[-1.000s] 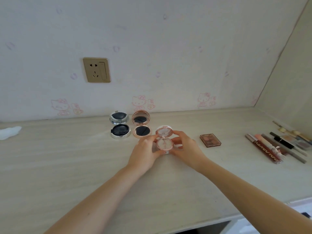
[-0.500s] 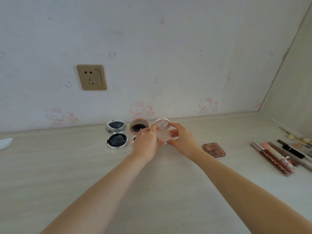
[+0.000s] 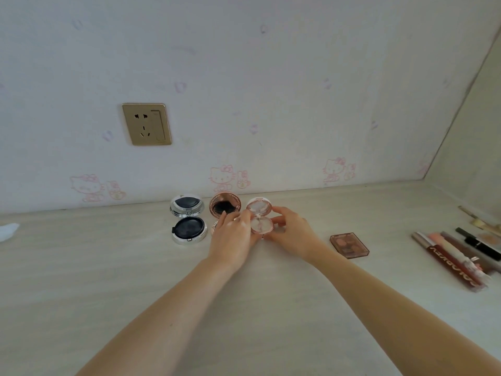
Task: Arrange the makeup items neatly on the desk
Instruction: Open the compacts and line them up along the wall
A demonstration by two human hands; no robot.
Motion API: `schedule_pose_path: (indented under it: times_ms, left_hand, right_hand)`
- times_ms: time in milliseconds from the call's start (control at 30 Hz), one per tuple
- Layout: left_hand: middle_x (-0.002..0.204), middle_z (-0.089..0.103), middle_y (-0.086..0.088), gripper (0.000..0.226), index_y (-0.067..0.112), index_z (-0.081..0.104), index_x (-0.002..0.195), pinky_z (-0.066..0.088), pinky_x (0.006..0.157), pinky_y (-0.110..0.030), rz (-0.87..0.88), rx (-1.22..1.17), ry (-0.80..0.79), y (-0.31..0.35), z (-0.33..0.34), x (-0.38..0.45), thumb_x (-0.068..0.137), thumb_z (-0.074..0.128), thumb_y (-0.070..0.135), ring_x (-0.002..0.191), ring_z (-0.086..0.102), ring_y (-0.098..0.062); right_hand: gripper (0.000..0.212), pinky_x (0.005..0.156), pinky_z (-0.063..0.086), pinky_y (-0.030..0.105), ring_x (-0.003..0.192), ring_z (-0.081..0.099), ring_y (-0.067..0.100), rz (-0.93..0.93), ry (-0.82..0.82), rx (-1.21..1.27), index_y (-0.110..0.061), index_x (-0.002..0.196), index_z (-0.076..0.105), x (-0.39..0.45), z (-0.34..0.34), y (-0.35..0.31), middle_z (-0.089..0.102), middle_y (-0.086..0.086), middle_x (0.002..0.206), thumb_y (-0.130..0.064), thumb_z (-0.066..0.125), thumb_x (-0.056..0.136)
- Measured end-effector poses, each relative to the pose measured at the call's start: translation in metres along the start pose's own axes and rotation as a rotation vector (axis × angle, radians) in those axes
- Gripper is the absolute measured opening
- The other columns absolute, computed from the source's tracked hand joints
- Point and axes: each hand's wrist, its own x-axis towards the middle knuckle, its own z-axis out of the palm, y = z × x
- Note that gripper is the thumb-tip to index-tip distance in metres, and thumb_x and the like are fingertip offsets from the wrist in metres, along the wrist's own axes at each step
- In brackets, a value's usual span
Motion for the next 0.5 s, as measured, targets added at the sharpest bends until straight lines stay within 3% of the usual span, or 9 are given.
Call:
schedule_pose_path:
  times_ms: [100, 167, 233, 367, 500]
  left_hand:
    - [0.118, 0.063, -0.005, 0.043, 0.015, 0.052, 0.118, 0.032, 0.104, -0.033, -0.021, -0.021, 0.006, 0.0001, -0.0003, 0.0002, 0.087, 0.061, 0.043, 0.119, 0.049, -0.023]
    - [0.117, 0.063, -0.006, 0.042, 0.015, 0.052, 0.118, 0.036, 0.096, -0.033, -0.032, -0.031, 0.009, 0.0004, -0.0009, 0.0010, 0.087, 0.061, 0.043, 0.116, 0.049, -0.025]
    - [0.115, 0.064, -0.006, 0.042, 0.015, 0.052, 0.118, 0.035, 0.095, -0.032, -0.030, -0.021, 0.010, 0.0006, -0.0010, 0.0021, 0.088, 0.060, 0.043, 0.115, 0.050, -0.025]
    - [0.114, 0.065, -0.004, 0.042, 0.016, 0.052, 0.117, 0.034, 0.101, -0.033, -0.030, -0.004, 0.021, 0.0009, 0.0002, 0.0022, 0.088, 0.058, 0.046, 0.114, 0.051, -0.023]
    - [0.116, 0.063, -0.003, 0.042, 0.017, 0.052, 0.117, 0.036, 0.096, -0.032, -0.033, -0.016, 0.020, 0.0012, 0.0015, 0.0009, 0.088, 0.058, 0.047, 0.113, 0.051, -0.024]
  right_hand:
    - [0.068, 0.067, 0.035, 0.006, 0.090, 0.053, 0.003, -0.001, 0.009, 0.009, -0.022, 0.135, 0.046, 0.0016, 0.0033, 0.0001, 0.068, -0.003, 0.112, -0.026, 0.078, 0.075]
    - [0.067, 0.073, 0.037, 0.014, 0.093, 0.053, 0.005, 0.000, 0.014, 0.008, -0.021, 0.135, 0.045, 0.0031, 0.0052, 0.0005, 0.067, -0.001, 0.113, -0.026, 0.077, 0.076]
    - [0.066, 0.080, 0.036, 0.018, 0.094, 0.053, 0.007, 0.002, 0.017, 0.007, -0.021, 0.136, 0.045, 0.0043, 0.0064, 0.0002, 0.067, -0.001, 0.113, -0.026, 0.076, 0.078]
    - [0.062, 0.079, 0.036, 0.018, 0.091, 0.053, 0.006, 0.001, 0.018, -0.008, -0.020, 0.135, 0.046, 0.0059, 0.0065, 0.0010, 0.066, -0.003, 0.109, -0.026, 0.073, 0.080]
    - [0.066, 0.080, 0.038, 0.020, 0.093, 0.057, 0.010, 0.016, 0.016, -0.008, -0.019, 0.136, 0.044, 0.0067, 0.0033, 0.0011, 0.067, -0.003, 0.109, -0.025, 0.075, 0.078]
